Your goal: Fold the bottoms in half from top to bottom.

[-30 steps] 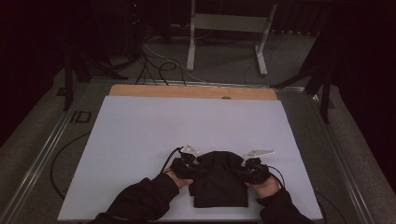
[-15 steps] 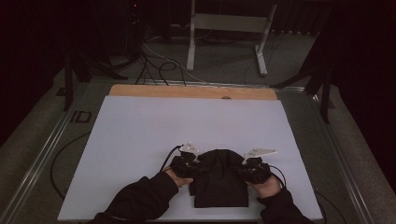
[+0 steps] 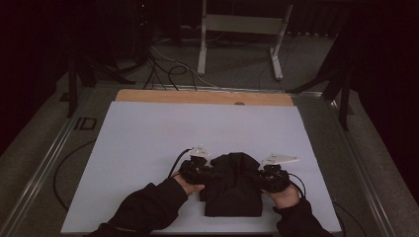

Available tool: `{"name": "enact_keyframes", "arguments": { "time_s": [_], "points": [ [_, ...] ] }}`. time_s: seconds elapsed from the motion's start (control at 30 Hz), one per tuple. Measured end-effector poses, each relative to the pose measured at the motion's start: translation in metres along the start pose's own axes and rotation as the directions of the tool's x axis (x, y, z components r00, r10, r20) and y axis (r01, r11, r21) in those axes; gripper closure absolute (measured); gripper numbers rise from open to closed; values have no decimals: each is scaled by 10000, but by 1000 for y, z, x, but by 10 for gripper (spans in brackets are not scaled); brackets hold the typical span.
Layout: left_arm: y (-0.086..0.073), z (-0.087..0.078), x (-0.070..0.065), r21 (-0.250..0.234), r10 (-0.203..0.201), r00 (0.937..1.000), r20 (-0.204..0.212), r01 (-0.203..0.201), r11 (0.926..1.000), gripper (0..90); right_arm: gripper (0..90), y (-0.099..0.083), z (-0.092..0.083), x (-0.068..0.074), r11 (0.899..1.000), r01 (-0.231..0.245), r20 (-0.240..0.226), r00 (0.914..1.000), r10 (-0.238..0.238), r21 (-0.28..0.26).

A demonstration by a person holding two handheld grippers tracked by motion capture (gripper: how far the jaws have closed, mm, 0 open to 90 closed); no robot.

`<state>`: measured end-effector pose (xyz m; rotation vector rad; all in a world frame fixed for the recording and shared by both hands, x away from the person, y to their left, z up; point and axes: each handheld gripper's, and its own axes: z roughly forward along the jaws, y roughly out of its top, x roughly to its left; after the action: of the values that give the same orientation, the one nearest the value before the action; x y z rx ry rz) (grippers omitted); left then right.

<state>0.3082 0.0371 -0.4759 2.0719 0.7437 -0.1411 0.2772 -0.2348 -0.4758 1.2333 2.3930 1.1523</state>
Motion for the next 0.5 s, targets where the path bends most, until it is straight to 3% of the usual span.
{"name": "enact_keyframes", "arguments": {
  "time_s": [0.5],
  "points": [
    [17, -13, -6, -358, 248, 9995, 206, -241, 9991, 737, 783, 12, -17, 3, 9978, 205, 155, 9997, -196, -635]
  ]
}}
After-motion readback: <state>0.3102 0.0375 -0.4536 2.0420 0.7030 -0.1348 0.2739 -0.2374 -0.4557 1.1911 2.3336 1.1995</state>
